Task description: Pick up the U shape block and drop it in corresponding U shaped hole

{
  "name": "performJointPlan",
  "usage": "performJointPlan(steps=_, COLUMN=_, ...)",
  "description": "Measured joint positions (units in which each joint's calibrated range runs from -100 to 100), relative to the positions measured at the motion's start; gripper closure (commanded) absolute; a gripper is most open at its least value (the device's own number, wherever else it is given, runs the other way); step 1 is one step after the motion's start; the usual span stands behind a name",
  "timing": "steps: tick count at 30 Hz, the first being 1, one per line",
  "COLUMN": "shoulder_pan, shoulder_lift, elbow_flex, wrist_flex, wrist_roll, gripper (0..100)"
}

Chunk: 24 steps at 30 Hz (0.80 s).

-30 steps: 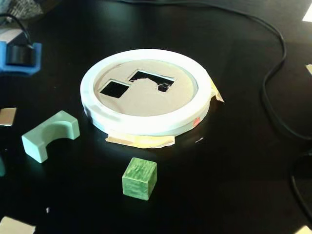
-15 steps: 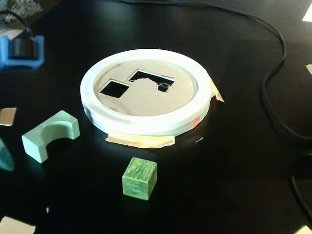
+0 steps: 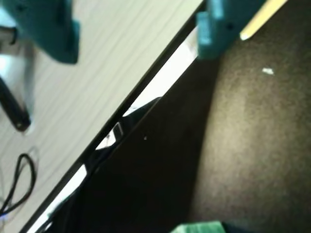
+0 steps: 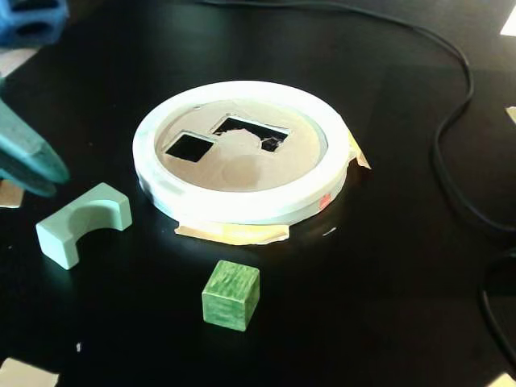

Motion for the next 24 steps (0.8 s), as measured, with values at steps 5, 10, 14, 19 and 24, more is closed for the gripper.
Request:
performJointPlan(steps=5, shoulder_pan=-1.1, shoulder_lift=16.6, elbow_flex=-10.9, wrist_flex=1.7, wrist_roll=-0.7, gripper=58)
performJointPlan(steps=10, shoulder_pan=-3.7, shoulder_lift=31.4, elbow_flex=-24.2, wrist_flex=12.9, wrist_roll=-2.5, gripper=58)
performJointPlan(steps=14, shoulder_pan=-4.9, shoulder_lift=36.8, elbow_flex=-30.4, wrist_flex=22.0, wrist_roll=-6.6, gripper=58)
performJointPlan(steps=19, shoulder_pan=-11.5, shoulder_lift=38.6, elbow_flex=-31.3, wrist_flex=24.7, wrist_roll=-9.7, gripper=44)
performJointPlan(steps=24, shoulder_pan=-23.2, shoulder_lift=38.8, elbow_flex=-31.3, wrist_flex=24.7, wrist_roll=-14.1, gripper=27)
